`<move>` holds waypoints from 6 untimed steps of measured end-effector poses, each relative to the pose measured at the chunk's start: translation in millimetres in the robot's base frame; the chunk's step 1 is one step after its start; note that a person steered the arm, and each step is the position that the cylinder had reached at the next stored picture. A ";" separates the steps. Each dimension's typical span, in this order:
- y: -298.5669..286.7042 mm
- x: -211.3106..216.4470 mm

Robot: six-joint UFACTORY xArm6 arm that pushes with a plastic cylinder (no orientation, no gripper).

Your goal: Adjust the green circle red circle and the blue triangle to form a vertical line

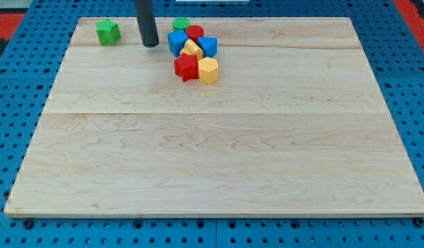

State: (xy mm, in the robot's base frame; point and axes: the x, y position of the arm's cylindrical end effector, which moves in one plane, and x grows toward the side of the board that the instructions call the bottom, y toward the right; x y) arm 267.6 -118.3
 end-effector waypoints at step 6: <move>141.0 -14.8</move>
